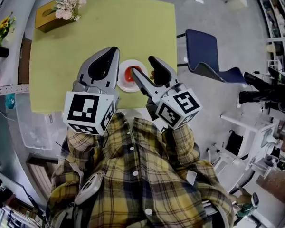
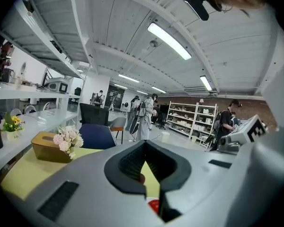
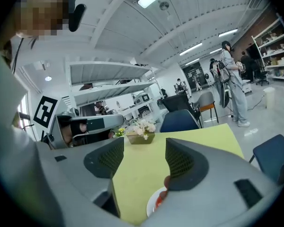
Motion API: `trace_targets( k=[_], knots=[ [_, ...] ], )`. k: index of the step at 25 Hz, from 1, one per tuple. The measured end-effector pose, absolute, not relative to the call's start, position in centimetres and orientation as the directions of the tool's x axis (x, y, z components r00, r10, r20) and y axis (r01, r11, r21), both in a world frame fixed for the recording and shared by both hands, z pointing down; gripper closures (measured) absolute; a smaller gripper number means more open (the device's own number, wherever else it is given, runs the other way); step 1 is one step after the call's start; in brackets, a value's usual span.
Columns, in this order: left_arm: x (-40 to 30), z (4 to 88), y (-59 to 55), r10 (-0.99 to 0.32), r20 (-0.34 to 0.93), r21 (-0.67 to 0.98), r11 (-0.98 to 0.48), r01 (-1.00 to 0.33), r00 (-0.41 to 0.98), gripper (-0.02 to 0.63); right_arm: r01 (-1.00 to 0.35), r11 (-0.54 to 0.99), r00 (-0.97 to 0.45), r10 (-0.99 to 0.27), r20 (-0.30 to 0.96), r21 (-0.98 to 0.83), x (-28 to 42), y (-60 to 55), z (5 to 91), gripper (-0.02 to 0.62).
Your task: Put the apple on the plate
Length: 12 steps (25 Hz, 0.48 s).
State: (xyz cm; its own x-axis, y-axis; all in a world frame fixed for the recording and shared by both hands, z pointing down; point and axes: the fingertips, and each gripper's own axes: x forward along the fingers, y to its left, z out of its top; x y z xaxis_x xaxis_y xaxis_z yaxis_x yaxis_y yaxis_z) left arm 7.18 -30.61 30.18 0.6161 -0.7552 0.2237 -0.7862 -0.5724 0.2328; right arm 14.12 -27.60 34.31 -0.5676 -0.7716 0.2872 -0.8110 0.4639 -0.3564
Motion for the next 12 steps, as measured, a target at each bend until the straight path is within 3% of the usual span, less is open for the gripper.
trace_targets(
  k=[12],
  knots=[
    [10.0, 26.1, -28.0, -0.734, 0.163, 0.224, -0.623, -0.75, 0.659, 0.601, -0.813, 0.518, -0.569, -0.805, 0.169, -0.267, 15.3, -25.5, 25.9, 0.513]
  ],
)
